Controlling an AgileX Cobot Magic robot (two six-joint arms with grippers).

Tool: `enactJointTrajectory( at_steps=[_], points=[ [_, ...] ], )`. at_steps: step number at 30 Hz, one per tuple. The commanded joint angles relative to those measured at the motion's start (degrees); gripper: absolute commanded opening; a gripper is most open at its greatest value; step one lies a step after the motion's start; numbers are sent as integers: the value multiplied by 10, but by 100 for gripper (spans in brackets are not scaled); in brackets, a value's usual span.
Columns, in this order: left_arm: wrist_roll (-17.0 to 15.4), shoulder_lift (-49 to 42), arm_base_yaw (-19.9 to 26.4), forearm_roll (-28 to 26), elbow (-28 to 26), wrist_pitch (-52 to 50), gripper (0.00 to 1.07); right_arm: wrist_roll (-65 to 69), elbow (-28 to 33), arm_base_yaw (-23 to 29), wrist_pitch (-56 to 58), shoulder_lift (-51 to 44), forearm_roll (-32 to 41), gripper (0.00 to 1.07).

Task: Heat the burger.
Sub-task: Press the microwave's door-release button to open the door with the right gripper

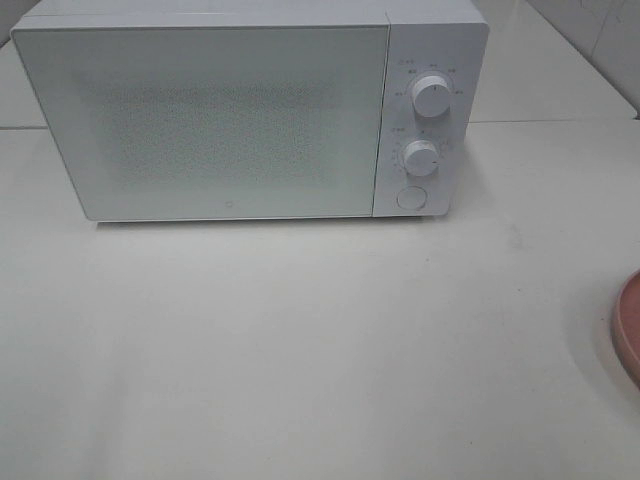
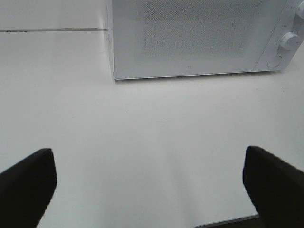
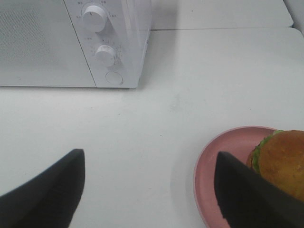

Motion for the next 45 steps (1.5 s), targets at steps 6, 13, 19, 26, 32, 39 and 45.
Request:
enactJointTrajectory(
  at_steps=[6,13,19,26,32,39,45],
  points=[
    [-1,-8,-2,0,1,2,100,-3,-1,-3,-95,74,-1,75],
    [-1,-8,-2,0,1,2,100,-3,-1,-3,-159,154,-1,75],
    [-1,-8,-2,0,1,2,100,-3,-1,-3,-193,209,-1,75],
    [-1,-8,-2,0,1,2,100,-7,-1,-3,-254,302,-11,75],
    [-1,-8,-2,0,1,2,100,-7,-1,-3,-328,367,-22,75],
    [-1,-8,-2,0,1,2,100,-8,-1,-3,-425,427,-42,75],
    [-1,-8,-2,0,1,2,100,-9,20,-3,-530,474,-70,74]
  ],
)
